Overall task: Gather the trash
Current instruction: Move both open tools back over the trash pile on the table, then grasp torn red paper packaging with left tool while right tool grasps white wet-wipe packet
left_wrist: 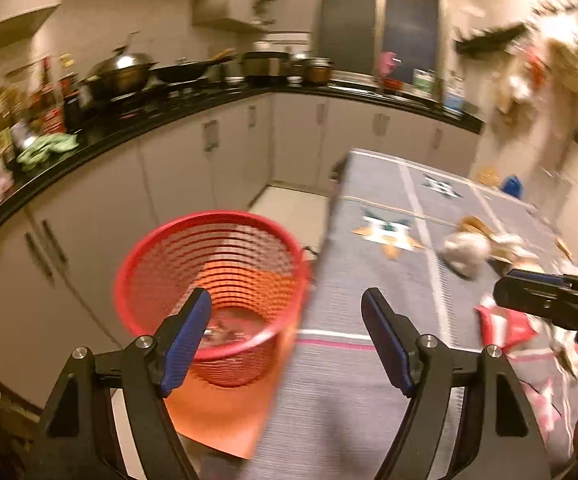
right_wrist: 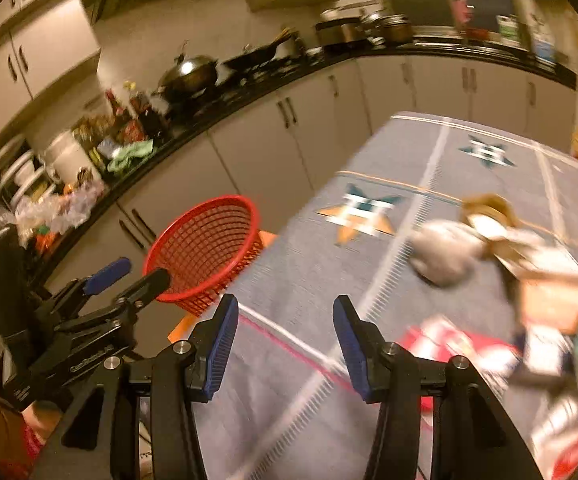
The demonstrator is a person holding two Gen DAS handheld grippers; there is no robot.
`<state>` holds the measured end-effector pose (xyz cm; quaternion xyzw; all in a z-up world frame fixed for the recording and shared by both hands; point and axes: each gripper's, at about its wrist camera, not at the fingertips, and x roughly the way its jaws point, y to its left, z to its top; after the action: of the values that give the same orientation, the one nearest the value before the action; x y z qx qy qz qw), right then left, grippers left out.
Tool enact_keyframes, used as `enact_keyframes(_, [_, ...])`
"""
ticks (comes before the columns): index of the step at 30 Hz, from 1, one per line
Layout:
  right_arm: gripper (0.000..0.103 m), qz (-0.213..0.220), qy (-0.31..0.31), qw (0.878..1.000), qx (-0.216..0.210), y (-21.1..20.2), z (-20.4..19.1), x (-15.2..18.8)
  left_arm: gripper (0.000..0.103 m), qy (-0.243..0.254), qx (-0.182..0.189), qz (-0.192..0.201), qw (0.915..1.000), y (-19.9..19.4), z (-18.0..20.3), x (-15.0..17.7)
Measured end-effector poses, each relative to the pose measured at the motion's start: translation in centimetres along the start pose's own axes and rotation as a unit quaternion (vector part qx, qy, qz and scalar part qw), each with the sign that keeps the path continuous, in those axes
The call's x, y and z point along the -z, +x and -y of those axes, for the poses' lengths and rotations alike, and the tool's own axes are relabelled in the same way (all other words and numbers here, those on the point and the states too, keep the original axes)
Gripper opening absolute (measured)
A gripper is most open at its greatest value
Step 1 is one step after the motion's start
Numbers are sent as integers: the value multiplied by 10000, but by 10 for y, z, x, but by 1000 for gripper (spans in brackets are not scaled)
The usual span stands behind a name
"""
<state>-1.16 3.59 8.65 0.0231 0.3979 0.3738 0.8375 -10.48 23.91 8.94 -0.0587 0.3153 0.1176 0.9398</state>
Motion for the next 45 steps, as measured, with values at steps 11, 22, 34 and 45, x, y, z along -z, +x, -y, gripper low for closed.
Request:
enact_keyframes(11, [56,444,1418,9860,760,-116,120,71,80,1169,903,-299,9886,8,129,13])
enact_keyframes(22, [65,568,2577,9583,1092,-176,201,137,88,2926,1620,-847,9386,32,226,34])
enact_keyframes(34, [76,359,3066,9468,910,-159,218,143,90,3859,596,-479,9194,73,258,46])
enact_keyframes(45, [78,163,2918,9469,1339,-130,218,121,32,2849,737,-541,9542,84,241,26])
